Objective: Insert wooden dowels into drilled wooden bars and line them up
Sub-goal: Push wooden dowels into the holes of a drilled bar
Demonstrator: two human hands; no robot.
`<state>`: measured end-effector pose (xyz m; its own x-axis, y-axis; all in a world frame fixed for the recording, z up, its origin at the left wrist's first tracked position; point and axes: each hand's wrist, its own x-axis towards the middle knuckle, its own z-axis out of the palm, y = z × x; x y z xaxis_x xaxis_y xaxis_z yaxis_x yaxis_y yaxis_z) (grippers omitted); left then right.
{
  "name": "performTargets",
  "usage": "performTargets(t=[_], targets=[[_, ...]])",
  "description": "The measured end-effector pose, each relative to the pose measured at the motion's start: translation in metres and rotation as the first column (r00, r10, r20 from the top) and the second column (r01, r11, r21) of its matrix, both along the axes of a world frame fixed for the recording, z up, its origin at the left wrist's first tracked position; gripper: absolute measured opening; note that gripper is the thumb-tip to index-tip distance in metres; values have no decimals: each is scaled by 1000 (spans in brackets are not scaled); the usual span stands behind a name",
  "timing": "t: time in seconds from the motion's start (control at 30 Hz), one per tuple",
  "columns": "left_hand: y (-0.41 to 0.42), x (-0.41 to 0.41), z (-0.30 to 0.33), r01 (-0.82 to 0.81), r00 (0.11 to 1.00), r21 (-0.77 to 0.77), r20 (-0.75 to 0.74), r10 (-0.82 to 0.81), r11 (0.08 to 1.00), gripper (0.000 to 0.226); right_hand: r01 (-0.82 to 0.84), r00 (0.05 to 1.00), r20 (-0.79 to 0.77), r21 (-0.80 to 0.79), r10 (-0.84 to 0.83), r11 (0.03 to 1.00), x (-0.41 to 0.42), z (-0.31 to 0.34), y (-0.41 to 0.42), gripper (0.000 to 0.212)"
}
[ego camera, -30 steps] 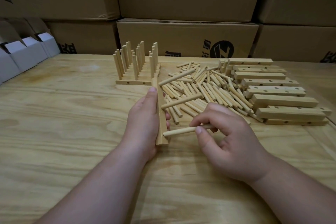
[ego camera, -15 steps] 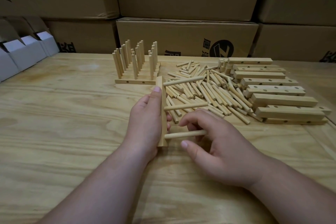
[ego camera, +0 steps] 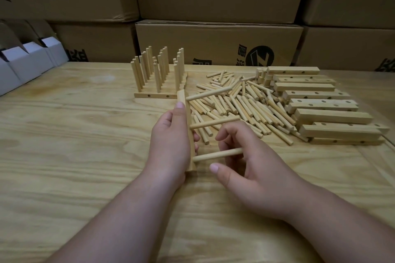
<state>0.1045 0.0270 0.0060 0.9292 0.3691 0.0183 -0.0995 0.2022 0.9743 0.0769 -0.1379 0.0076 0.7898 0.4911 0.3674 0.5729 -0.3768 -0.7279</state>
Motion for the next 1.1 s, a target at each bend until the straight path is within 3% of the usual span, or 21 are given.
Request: performTargets(t=[0.13,0.33,0.5,0.67,0.8,0.97,1.1], targets=[[-1,-1,-1,4,1000,22,10,-5,1000,40,1,1000,-13,14,-1,1000,-1,0,0,34],[-2,0,-2,-25,1000,23,2,25,999,37,139,990,-12,-74,-140,988,5,-4,-1,30],[-1,0,-2,-31,1000,-13,0,31,999,38,125,992,-15,139,-124,982,2,-5,1,32],[0,2,2,-32,999,-233,-17,29,972,33,309,951,-99,380,-293,872,4,-3,1,25],[2,4,4,25,1000,-334,5,-25,942,28,418,907,-212,335,-365,845,11,-3,0,27],[3,3,5,111,994,-339,37,-105,934,30,392,912,-237,262,-335,882,12,-3,2,14],[6,1,6,151,987,-367,6,-160,918,32,345,929,-261,358,-262,868,10,-1,-1,14]])
